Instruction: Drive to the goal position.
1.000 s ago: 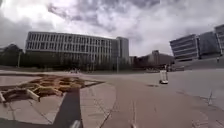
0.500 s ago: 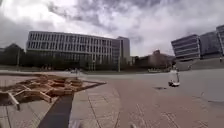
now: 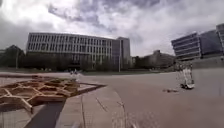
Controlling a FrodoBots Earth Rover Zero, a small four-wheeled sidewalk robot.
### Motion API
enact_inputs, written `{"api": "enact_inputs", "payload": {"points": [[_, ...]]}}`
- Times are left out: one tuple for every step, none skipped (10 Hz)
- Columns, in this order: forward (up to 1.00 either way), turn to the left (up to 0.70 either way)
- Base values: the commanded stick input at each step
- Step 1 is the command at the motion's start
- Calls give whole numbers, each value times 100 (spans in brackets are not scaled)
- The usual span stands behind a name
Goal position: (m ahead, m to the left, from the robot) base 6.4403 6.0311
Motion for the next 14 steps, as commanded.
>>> {"api": "enact_inputs", "payload": {"points": [[100,0],[100,0],[100,0],[100,0],[100,0],[100,0],[100,0],[100,0],[100,0],[100,0],[100,0],[100,0],[100,0],[100,0]]}}
